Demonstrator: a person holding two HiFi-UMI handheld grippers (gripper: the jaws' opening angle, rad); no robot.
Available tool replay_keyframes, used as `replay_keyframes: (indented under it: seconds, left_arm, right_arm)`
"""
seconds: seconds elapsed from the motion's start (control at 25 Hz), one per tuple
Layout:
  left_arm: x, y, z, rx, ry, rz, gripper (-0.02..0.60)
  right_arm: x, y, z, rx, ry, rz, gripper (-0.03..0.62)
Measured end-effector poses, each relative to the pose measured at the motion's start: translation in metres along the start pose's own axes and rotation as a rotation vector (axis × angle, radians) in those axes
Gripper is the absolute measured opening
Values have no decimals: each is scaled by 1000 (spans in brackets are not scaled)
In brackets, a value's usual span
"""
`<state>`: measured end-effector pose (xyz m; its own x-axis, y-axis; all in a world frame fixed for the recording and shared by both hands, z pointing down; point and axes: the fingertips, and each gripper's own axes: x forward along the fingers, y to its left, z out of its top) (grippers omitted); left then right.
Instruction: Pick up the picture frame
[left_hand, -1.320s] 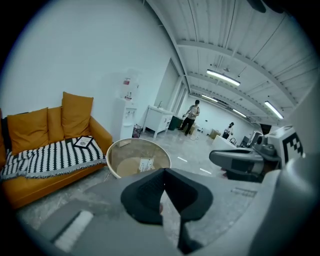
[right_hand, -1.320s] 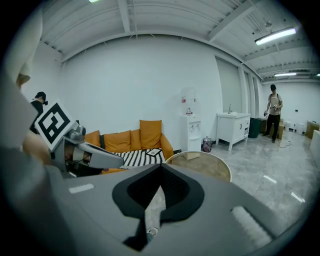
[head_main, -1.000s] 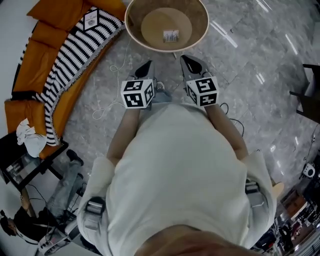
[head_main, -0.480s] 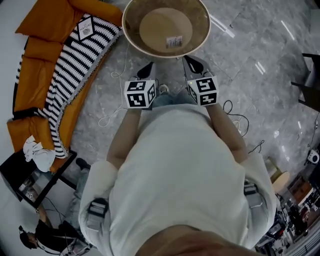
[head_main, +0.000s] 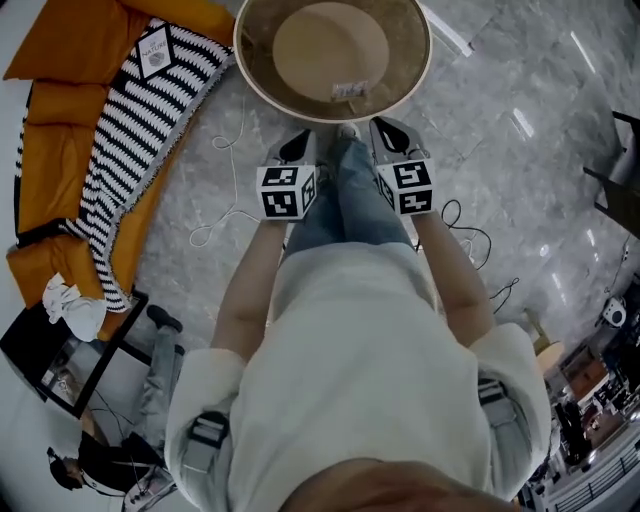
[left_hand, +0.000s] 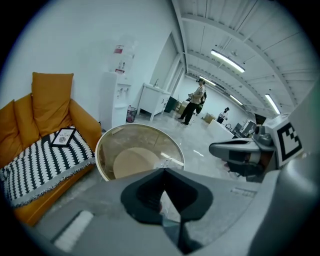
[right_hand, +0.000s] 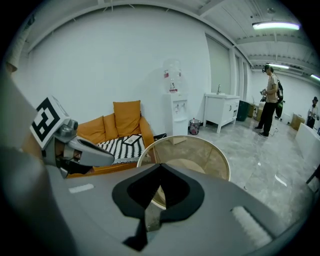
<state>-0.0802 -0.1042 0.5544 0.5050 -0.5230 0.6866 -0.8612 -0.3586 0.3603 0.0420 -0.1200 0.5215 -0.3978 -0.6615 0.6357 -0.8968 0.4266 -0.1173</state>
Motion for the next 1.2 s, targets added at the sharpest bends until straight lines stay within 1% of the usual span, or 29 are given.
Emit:
replay_keyframes:
  seconds: [0.16, 0.32, 0.36, 0.4, 0.44, 0.56, 0.64, 0.88, 0.96, 1.2]
  left_arm:
    - [38, 11, -6, -1, 52, 5, 2]
    - [84, 18, -20, 27, 118, -30, 3]
    - [95, 18, -24, 33, 126, -46, 20]
    - [106, 18, -28, 40, 131, -59, 76]
    - [118, 20, -32, 52, 137, -64, 111]
    - [151, 28, -48, 86, 183, -61, 164]
    - [171, 34, -59, 91, 216, -62, 172]
    - [208, 52, -84, 107, 279, -52, 172]
    - [218, 55, -93, 103, 298, -56, 186]
    - [242, 57, -101, 98, 305, -56, 187]
  right_arm:
    - [32, -20, -12, 14, 40, 19, 2]
    - [70, -39, -32, 20, 77, 36, 2]
    - [79, -42, -40, 16, 90, 44, 2]
    - [88, -45, -48, 8, 105, 53, 5]
    - [97, -48, -56, -4, 122, 61, 42]
    - [122, -55, -83, -26, 174, 77, 118]
    - [136, -57, -100, -22, 206, 97, 147]
    - [175, -65, -138, -18, 273, 125, 177]
    - [186, -69, -148, -20, 288, 129, 183]
    - [209, -75, -163, -22, 302, 151, 184]
